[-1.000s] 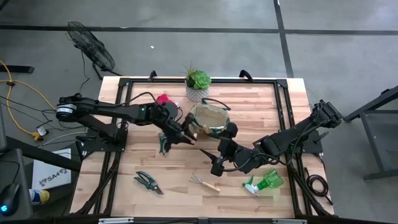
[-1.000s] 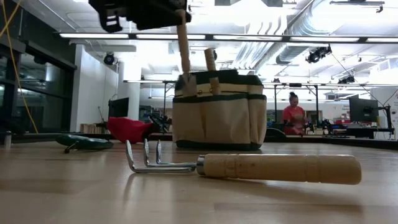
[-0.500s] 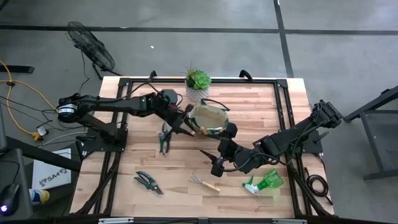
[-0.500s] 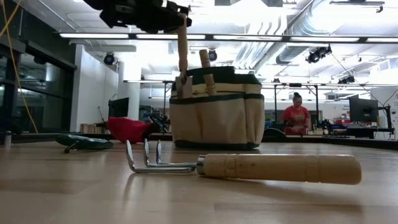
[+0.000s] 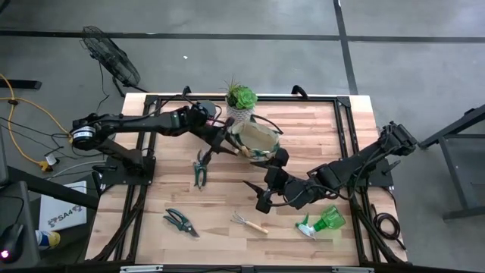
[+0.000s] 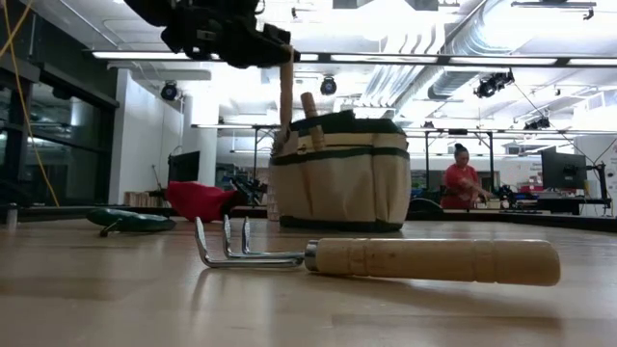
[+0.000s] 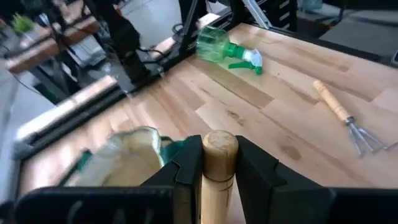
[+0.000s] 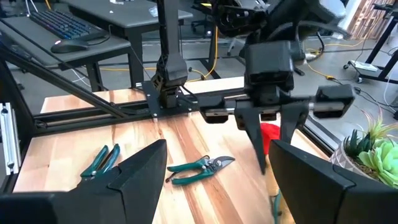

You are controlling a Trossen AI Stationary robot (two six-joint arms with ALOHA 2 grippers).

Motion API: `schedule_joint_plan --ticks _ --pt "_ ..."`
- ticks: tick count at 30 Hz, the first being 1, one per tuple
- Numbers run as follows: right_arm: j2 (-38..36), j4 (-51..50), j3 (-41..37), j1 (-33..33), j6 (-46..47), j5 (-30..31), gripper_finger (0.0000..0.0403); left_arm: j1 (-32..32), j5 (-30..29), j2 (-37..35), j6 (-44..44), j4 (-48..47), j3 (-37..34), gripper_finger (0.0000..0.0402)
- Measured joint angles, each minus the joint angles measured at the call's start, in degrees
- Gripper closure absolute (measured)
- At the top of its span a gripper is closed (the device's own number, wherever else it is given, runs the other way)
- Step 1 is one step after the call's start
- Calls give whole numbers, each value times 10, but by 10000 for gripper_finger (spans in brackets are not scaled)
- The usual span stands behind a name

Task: Pick & Place Garden tools in Gardening bag
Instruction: Put the brown trowel into the gardening bag

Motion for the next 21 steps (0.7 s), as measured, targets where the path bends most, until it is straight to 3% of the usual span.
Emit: schedule_joint_plan --ticks 7,21 --pt "0 0 0 0 0 0 128 -6 48 8 -69 -5 0 337" --pt "0 -12 0 0 0 0 128 -78 57 3 -212 24 0 337"
